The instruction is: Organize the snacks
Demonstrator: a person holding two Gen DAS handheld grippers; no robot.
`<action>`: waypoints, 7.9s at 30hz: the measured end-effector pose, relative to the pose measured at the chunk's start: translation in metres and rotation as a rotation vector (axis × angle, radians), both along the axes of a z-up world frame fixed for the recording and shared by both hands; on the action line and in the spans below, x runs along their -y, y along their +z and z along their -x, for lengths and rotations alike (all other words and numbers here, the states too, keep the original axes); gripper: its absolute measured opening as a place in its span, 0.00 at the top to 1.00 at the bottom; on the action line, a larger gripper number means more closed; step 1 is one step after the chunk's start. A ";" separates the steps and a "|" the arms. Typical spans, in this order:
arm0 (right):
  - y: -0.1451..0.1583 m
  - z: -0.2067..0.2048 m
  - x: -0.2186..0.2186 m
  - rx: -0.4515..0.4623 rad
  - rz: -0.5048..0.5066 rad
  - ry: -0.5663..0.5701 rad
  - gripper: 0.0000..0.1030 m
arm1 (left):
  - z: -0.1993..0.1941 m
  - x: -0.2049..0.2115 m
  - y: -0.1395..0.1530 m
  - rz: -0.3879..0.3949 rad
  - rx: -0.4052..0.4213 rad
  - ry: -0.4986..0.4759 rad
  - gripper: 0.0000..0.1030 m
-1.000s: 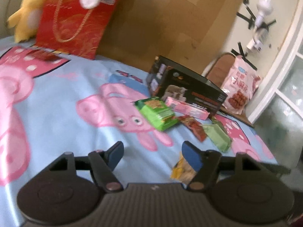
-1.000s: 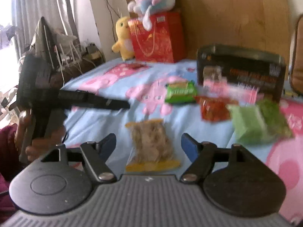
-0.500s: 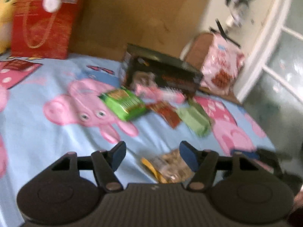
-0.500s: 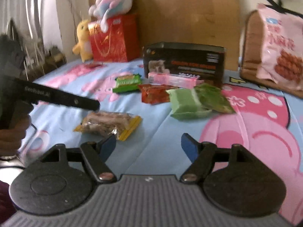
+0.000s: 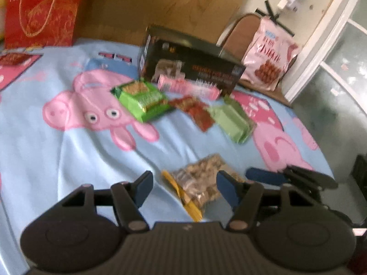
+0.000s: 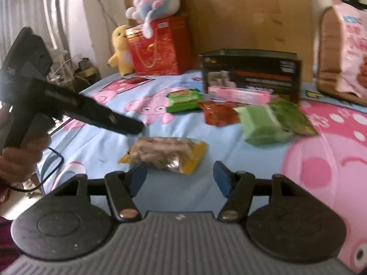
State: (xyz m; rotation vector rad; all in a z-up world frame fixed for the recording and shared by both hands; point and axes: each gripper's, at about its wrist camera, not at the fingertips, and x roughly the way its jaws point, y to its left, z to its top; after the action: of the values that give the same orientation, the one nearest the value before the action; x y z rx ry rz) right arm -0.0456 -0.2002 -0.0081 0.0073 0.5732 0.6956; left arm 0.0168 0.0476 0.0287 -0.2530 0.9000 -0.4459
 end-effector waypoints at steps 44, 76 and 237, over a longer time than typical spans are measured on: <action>0.049 -0.072 0.018 0.258 0.009 -0.244 0.74 | -0.112 0.077 0.075 -0.003 0.245 -0.134 0.66; -0.004 -0.130 0.072 -0.143 -0.045 -0.326 0.55 | -0.050 0.067 -0.004 0.106 0.016 -0.129 0.56; 0.008 -0.029 -0.056 0.133 0.180 0.108 0.30 | -0.006 -0.049 0.008 0.115 0.053 0.166 0.55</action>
State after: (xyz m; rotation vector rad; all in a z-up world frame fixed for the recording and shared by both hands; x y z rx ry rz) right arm -0.0166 -0.1440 0.0002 -0.2379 0.5091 0.7414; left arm 0.0227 0.0970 0.0372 -0.4164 0.7959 -0.3485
